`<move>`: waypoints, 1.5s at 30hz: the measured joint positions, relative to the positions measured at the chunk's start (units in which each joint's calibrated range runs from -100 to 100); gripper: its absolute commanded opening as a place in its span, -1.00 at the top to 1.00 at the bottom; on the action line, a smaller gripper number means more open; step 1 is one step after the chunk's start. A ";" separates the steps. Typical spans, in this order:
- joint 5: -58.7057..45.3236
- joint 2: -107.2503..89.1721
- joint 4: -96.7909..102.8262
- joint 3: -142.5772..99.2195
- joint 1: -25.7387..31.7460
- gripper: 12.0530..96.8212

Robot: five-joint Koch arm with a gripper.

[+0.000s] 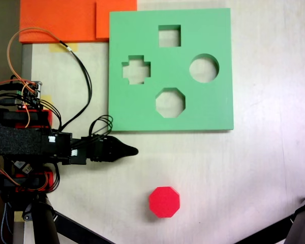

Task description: Put the octagonal pillar block into the corresponding hole

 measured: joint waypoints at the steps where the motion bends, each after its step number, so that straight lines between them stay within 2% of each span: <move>1: 0.00 0.00 -0.10 0.00 0.00 0.12; 28: 0.29 0.00 -0.10 0.00 -0.10 0.13; 33: 10.06 0.00 -0.10 0.00 -3.76 0.13; 38: 25.64 0.00 -0.98 -0.10 -4.00 0.14; 45: 37.22 0.00 -8.22 0.69 -4.15 0.21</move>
